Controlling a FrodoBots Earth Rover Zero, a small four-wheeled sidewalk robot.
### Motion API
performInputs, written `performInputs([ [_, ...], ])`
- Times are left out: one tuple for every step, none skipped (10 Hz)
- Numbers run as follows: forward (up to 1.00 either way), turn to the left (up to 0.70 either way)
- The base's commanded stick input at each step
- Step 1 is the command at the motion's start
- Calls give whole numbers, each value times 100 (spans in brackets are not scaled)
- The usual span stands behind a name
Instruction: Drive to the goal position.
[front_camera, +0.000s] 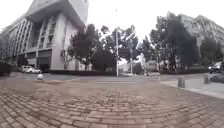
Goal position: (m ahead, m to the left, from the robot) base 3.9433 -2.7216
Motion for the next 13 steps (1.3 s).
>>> performInputs([
  [45, 0],
  [45, 0],
  [45, 0],
  [45, 0],
  [45, 0],
  [45, 0],
  [45, 0],
  [45, 0],
  [45, 0],
  [45, 0],
  [45, 0],
  [45, 0],
  [45, 0],
])
